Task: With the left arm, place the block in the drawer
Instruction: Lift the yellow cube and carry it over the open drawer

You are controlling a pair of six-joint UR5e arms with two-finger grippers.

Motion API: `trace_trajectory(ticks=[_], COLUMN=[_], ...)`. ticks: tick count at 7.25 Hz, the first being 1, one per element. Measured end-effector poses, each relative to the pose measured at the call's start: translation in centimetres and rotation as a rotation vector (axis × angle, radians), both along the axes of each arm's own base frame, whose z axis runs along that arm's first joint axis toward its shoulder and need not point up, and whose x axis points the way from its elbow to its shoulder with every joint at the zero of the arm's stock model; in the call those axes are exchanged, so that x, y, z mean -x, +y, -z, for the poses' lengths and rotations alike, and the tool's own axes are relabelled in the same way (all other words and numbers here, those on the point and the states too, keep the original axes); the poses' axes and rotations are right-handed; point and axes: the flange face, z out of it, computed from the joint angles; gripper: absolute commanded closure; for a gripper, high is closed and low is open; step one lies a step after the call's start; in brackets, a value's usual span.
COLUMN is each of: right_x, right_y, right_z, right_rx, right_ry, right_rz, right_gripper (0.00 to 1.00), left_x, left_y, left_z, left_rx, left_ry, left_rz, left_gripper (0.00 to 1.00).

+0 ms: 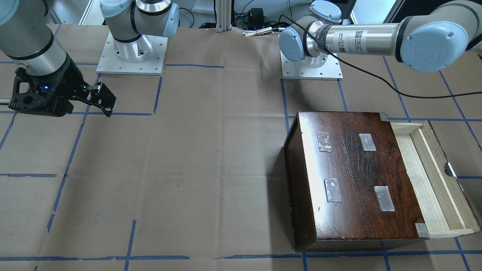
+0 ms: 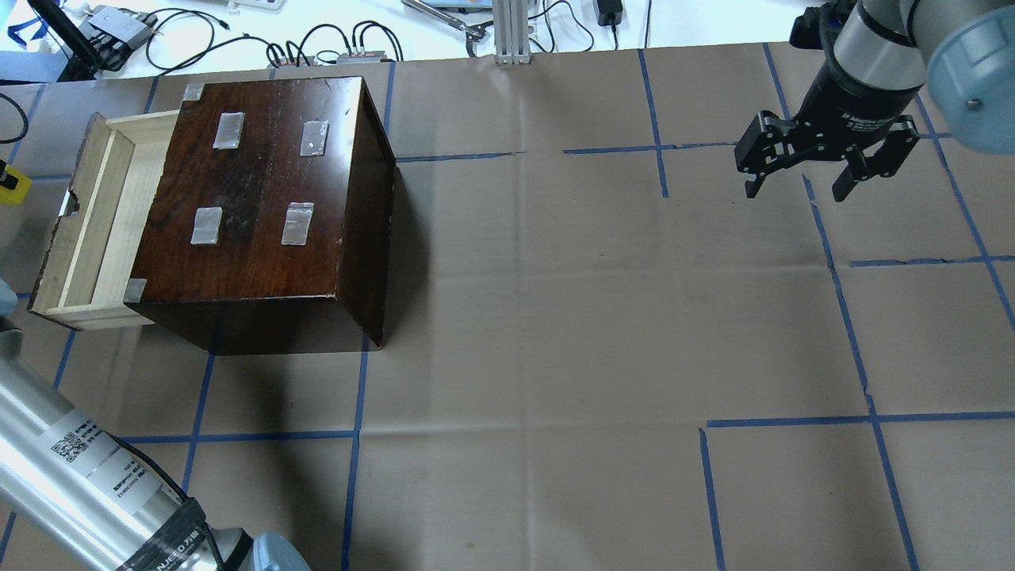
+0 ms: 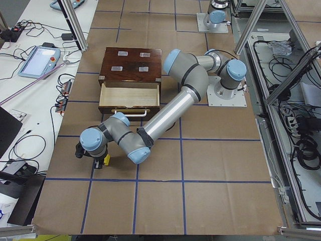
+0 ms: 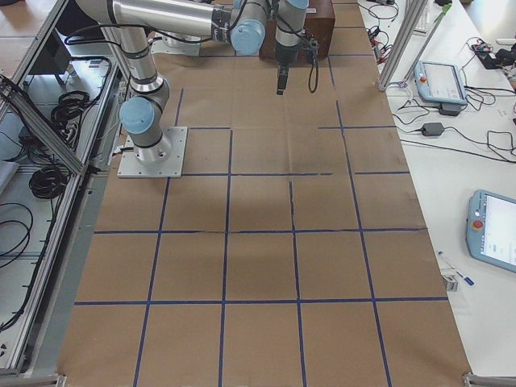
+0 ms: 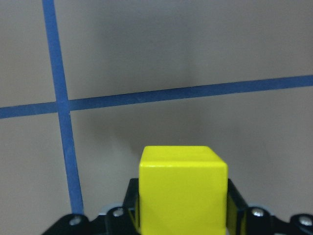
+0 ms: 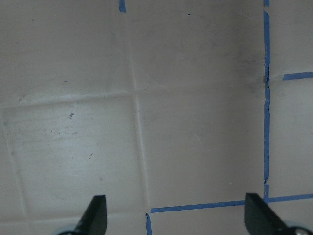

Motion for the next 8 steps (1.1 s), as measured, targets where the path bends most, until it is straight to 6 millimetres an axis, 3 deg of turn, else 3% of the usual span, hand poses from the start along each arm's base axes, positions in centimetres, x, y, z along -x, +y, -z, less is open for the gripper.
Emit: trace_trajectory(ticks=[2, 4, 6, 8], right_x=[0.0, 0.0, 0.0, 0.0], right_y=[0.0, 0.0, 0.0, 0.0], right_z=[0.0, 0.0, 0.0, 0.0], right_rx=[0.0, 0.0, 0.0, 0.0], right_ry=[0.0, 0.0, 0.0, 0.0], right_rz=[0.0, 0.0, 0.0, 0.0], right_gripper=[0.0, 0.0, 0.0, 0.0], left_x=[2.1, 5.0, 9.7, 15.2], left_y=[2.7, 6.0, 9.7, 12.1], left_z=[-6.5, -10.8, -13.3, -14.0], left_rx=[-0.037, -0.053, -0.063, -0.047], left_ry=[0.03, 0.049, 0.062, 0.048], left_rz=[0.019, 0.001, -0.06, -0.119], left_gripper=[0.65, 0.65, 0.65, 0.65])
